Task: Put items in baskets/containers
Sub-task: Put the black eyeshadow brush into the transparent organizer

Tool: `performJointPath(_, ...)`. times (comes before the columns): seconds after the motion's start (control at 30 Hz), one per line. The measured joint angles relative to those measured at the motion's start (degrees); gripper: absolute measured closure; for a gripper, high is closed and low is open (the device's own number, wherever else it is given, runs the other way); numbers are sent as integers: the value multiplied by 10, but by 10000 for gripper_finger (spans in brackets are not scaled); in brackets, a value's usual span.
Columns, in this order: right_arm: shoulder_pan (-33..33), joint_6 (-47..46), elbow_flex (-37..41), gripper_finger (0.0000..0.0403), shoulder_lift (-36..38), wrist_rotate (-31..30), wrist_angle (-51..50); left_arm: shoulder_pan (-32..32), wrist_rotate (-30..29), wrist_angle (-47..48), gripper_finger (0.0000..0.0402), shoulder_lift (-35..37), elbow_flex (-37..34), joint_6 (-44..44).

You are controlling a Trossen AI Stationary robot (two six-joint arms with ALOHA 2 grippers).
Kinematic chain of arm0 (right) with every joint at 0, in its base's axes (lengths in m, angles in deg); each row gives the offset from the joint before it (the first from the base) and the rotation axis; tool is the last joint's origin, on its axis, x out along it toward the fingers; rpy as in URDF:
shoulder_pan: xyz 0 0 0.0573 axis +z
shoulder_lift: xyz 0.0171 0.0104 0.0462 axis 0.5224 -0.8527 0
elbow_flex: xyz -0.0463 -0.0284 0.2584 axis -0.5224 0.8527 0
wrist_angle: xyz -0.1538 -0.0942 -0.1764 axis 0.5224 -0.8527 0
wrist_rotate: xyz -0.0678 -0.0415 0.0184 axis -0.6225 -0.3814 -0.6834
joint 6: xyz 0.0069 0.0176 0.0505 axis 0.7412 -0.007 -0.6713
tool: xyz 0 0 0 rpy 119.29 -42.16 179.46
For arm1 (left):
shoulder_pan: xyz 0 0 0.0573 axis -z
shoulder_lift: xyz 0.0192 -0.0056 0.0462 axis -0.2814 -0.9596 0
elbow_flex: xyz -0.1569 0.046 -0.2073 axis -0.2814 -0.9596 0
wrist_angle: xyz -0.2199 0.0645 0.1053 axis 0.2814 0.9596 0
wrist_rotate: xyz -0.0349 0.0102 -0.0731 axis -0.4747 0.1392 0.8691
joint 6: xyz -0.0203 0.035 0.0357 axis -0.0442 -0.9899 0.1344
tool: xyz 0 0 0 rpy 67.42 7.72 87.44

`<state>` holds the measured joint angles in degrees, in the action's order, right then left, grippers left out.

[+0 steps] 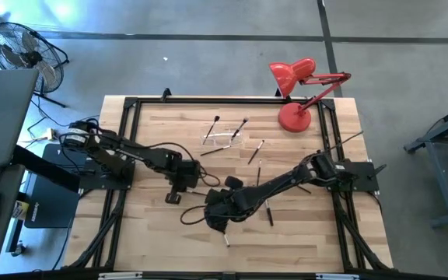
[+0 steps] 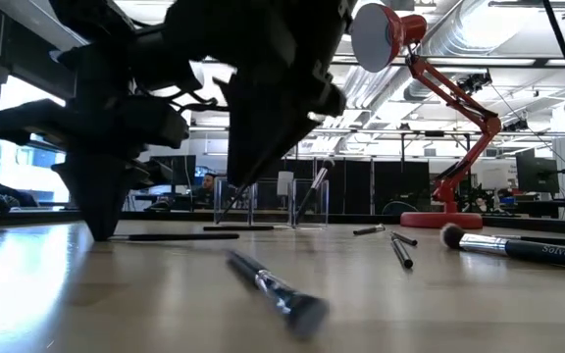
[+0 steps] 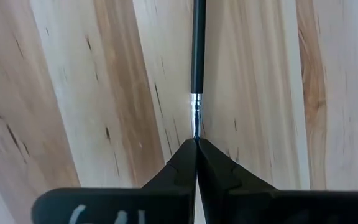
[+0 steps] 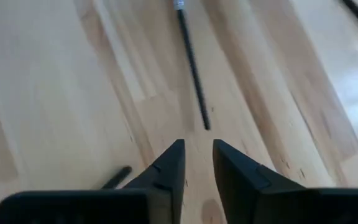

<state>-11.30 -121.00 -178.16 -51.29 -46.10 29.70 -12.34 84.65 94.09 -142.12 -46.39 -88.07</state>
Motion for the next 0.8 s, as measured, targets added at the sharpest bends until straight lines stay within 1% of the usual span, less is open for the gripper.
performJointPath(0.1, -1, 47, 0, 299, -7, -8, 7, 0, 6, -15, 401, 0, 0, 8)
performJointPath(0.27, -7, 95, 0, 269, -8, -32, 19, 1, 8, -48, 401, -1, -1, 23)
performJointPath(0.3, -9, 106, 0, 264, -8, -30, 19, 1, 9, -53, 401, -1, -1, 27)
performJointPath(0.37, -18, 127, 0, 257, -11, -8, 19, 0, 8, -69, 401, -2, -1, 35)
performJointPath(0.47, -32, 152, 0, 254, -21, 17, 18, 0, 9, -81, 401, -2, 0, 33)
performJointPath(0.57, -41, 193, 0, 253, -29, 5, 17, 1, 20, -80, 401, -1, 0, 39)
performJointPath(0.7, -45, 238, 0, 253, -30, -34, 19, 1, 36, -89, 401, -1, 0, 46)
performJointPath(0.77, -47, 255, 0, 253, -30, -32, 18, 1, 38, -91, 401, -1, 0, 52)
performJointPath(0.8, -49, 263, 0, 253, -30, -16, 18, 1, 40, -91, 401, -1, 0, 57)
